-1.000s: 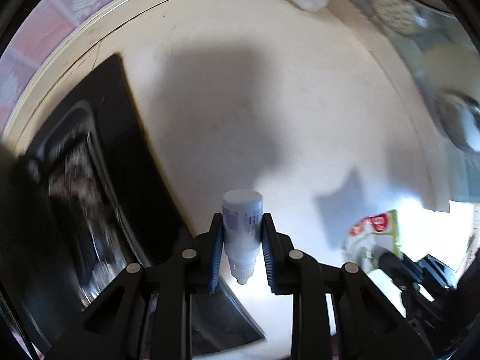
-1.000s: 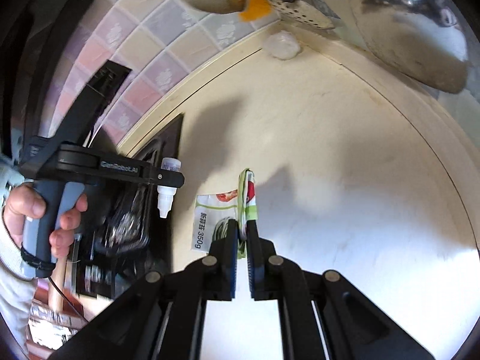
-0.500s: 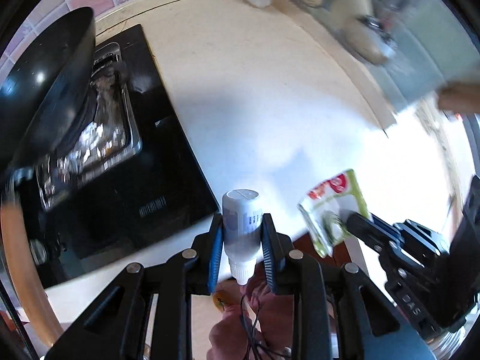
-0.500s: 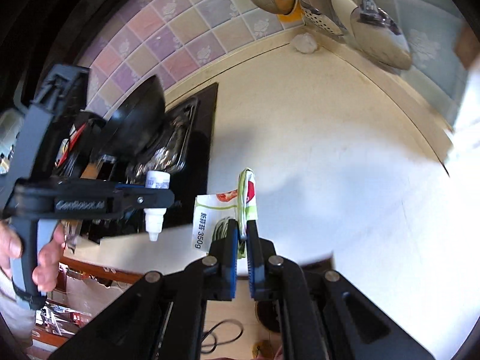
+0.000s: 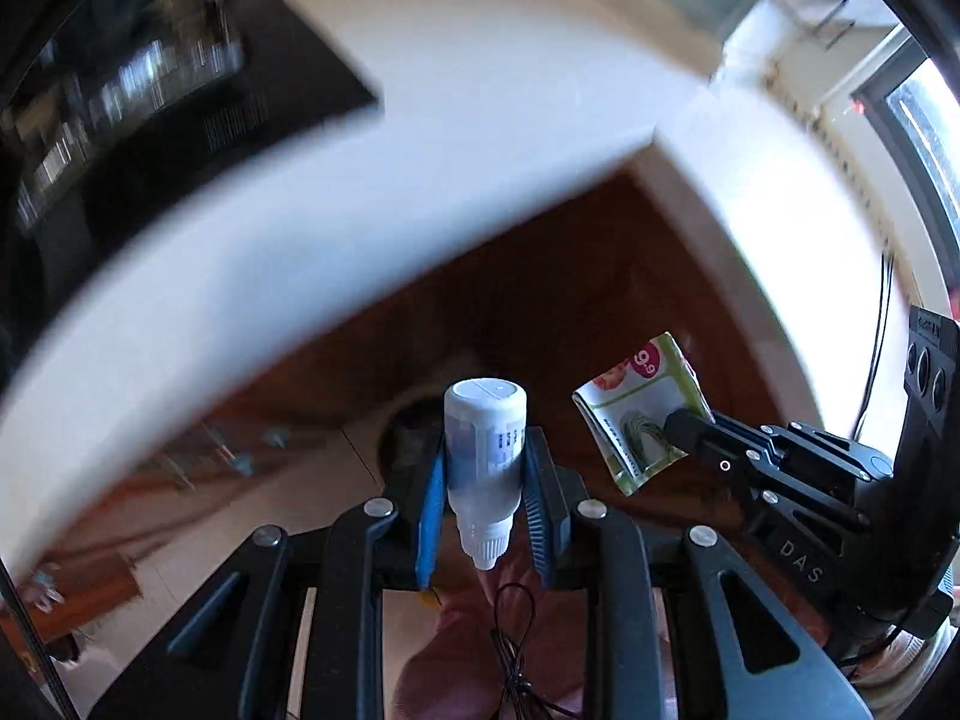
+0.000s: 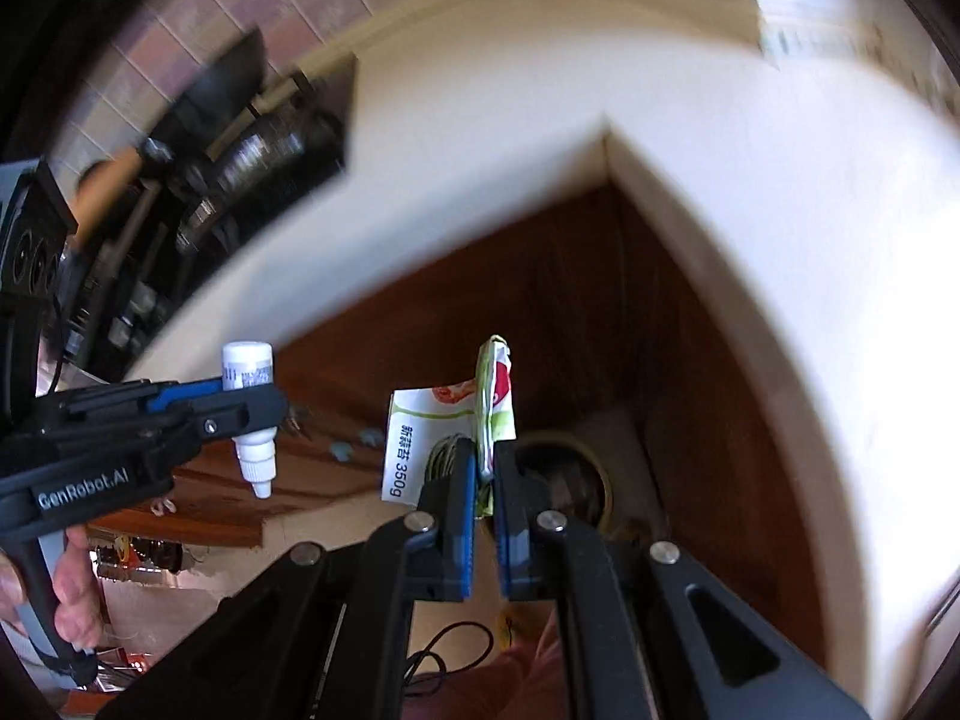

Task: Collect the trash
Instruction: 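Carry the bottle and packet down to the trash bin and open both tools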

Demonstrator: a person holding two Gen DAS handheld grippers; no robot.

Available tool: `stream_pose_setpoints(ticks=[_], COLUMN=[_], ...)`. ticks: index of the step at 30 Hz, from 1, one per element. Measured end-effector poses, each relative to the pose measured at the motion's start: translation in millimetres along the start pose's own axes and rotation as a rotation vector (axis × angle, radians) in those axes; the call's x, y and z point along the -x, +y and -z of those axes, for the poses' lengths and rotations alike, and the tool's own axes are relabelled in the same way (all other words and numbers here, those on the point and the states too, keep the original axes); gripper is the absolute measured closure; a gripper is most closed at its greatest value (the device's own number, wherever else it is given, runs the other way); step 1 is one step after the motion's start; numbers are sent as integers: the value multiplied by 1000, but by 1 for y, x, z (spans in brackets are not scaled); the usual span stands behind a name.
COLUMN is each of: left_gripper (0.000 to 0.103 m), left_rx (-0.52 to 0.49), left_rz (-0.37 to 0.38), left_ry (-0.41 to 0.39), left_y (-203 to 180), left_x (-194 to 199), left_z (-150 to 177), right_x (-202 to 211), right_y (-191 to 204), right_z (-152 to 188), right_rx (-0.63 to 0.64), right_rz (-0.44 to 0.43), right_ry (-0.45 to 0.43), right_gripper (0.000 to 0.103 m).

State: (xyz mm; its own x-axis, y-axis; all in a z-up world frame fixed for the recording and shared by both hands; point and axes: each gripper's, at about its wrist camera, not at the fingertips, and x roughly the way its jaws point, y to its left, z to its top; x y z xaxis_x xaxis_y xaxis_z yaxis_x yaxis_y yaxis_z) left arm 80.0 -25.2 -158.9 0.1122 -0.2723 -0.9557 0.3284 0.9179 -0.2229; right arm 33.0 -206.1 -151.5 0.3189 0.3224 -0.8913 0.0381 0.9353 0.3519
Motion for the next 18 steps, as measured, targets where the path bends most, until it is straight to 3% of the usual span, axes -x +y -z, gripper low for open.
stream_pose_setpoints(ticks=[4,11,18], left_gripper=[81,81,80], left_rx=[10,-1,15], left_rz=[10,77,44], left_ry=[68,99,101], left_y=[13,34,61], left_x=[-62,-189,-293], left_z=[28,60,80], right_x=[-45,-150,-259], right_y=[-11,-41,-62], right_z=[38,76,100], right_rx=[-28,-18,31], right_rz=[26,59,79], right_ry=[96,196,263], right_gripper=[98,98,98])
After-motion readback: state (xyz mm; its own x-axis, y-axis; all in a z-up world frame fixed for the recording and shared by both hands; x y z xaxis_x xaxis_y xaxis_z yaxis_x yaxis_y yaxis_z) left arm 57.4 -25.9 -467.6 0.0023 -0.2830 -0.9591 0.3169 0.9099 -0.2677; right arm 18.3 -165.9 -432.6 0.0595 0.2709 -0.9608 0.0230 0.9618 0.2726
